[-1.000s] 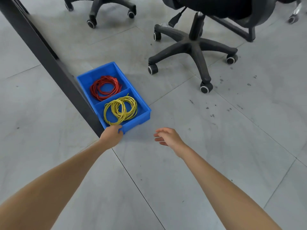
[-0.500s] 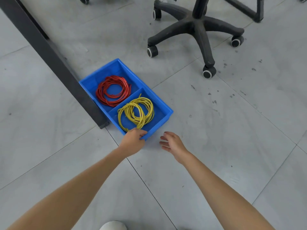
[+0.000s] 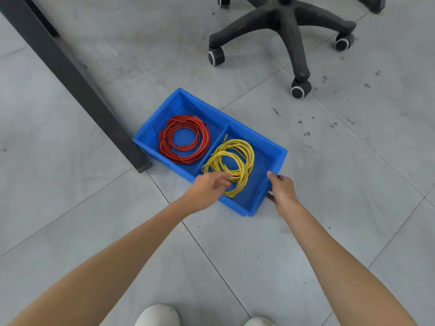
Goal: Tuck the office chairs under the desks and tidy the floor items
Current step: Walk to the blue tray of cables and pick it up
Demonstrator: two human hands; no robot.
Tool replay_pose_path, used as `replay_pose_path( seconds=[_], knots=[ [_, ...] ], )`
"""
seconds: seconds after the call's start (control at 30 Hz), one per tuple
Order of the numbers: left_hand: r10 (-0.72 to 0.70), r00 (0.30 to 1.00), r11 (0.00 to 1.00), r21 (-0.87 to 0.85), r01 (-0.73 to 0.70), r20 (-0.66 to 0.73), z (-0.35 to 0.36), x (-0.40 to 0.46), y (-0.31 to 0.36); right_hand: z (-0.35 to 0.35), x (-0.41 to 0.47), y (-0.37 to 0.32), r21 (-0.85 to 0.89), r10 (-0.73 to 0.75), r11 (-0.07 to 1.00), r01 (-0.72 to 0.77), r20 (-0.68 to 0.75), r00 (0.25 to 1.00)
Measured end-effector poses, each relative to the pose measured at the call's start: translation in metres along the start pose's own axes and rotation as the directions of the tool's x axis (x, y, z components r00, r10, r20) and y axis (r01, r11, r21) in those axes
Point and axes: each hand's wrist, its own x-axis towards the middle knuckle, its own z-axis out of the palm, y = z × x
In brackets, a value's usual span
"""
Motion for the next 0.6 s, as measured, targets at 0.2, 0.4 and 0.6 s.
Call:
replay_pose_path(
  seconds=[0.2,0.4,0.6],
  knots=[
    [0.034,0.749,0.997,0.076,0.021,-0.661,-0.05,0.016,-0.01,-0.02,0.035,-0.036,-0.345,-0.252,0.927,0.148,-0.277,0.927],
    [-0.28,0.687,0.924,0.007,0.383,-0.67,-0.075,0.041,-0.043,-0.018,0.051,-0.042,-0.483,-0.403,0.837,0.259,-0.222,0.888],
    [-0.364,0.708,0.896,-0.019,0.445,-0.606,-0.063,0.046,-0.057,-0.014,0.059,-0.039,-0.537,-0.397,0.819,0.2,-0.281,0.874]
  ],
)
